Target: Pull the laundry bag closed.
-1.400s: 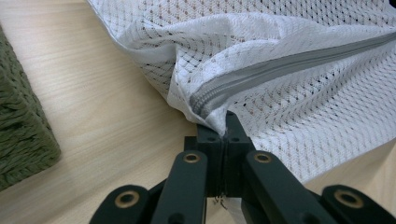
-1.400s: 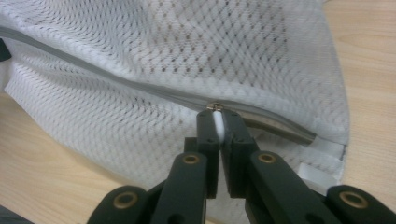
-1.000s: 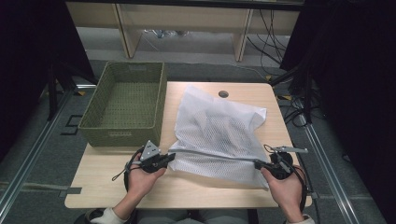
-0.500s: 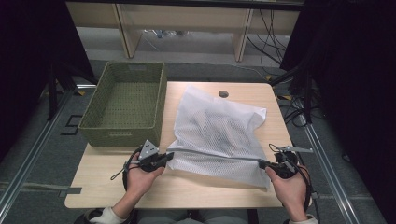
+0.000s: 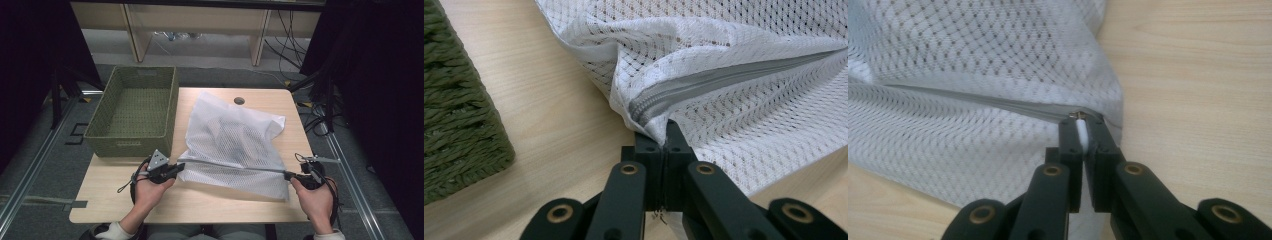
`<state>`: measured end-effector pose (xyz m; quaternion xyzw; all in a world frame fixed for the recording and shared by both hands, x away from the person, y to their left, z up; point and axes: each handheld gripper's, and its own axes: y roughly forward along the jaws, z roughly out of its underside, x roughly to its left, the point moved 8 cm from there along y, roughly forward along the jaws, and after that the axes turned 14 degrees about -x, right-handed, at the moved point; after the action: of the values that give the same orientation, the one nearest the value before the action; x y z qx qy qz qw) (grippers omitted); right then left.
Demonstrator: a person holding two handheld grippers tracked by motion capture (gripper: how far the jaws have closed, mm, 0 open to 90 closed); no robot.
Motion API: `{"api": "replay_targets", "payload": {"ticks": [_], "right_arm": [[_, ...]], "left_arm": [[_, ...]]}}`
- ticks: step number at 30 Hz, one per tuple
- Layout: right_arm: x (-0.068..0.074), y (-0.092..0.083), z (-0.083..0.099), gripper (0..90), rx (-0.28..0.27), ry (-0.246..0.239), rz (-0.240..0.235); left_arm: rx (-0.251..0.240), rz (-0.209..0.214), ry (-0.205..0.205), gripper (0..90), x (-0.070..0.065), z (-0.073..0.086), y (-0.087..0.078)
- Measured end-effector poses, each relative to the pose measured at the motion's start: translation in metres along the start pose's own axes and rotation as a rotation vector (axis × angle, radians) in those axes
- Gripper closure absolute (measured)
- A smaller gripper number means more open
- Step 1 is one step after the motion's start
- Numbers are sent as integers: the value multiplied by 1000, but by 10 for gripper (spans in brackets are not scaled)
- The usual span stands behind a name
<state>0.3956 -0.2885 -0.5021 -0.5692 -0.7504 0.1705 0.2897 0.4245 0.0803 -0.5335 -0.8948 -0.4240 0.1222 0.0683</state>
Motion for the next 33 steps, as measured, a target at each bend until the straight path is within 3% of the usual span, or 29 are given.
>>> {"api": "replay_targets", "payload": {"ticks": [1, 2, 3, 5, 7, 9, 10, 11, 12, 13, 14, 15, 18, 19, 21, 25, 28, 29, 30, 33], "right_arm": [[-2, 1, -1, 878, -10, -12, 0], [-5, -2, 0, 879, 13, -10, 38], [-3, 0, 0, 878, 5, 16, 11], [-7, 1, -1, 878, -1, -5, 23], [-8, -3, 0, 879, 32, 21, 57], [-10, 2, -1, 878, 8, 16, 43], [-12, -1, 0, 879, 32, 12, 82], [-12, 0, 0, 879, 27, 7, 88], [-11, 3, 0, 879, 16, 1, 56], [-13, 1, 0, 879, 31, -5, 81], [-12, 4, 0, 879, 20, -13, 68], [-11, 3, 2, 878, 35, 18, 99], [-14, 4, 1, 878, 38, -21, 92], [-13, 8, 0, 878, 17, -44, 89], [-13, 7, 0, 878, 38, -37, 105], [-12, 13, 3, 876, 47, -71, 110], [-8, 17, 5, 873, 58, -126, 79], [-8, 16, 6, 867, 69, -125, 111], [-7, 17, 6, 852, 69, -130, 98], [-4, 19, 8, 802, 63, -145, 88]], "left_arm": [[0, 0, -1, 886, 0, 0, 0], [1, -1, -2, 886, 0, 0, 0], [2, 1, -6, 886, 0, 1, 0], [2, -4, -17, 886, 0, 1, 0], [5, 0, -13, 886, 0, 2, 0], [7, -1, -18, 886, -1, 2, 0], [3, 2, -26, 886, -2, 2, 1], [7, 0, -17, 886, -1, 3, 1], [7, 0, -17, 886, -1, 3, 1], [9, 0, -16, 886, -1, 3, 1], [9, 1, -14, 886, -1, 3, 1], [12, 2, -10, 886, -1, 4, 0], [20, 1, 13, 886, -3, 5, 1], [32, -1, 38, 885, -3, 7, 2], [41, 4, 11, 885, -4, 9, 3], [68, 16, 34, 881, -5, 12, 4], [89, 15, 54, 867, -5, 15, 4], [91, 25, 46, 861, -6, 16, 4], [85, 21, 64, 854, -5, 15, 4], [104, 21, 58, 817, -5, 17, 3]]}}
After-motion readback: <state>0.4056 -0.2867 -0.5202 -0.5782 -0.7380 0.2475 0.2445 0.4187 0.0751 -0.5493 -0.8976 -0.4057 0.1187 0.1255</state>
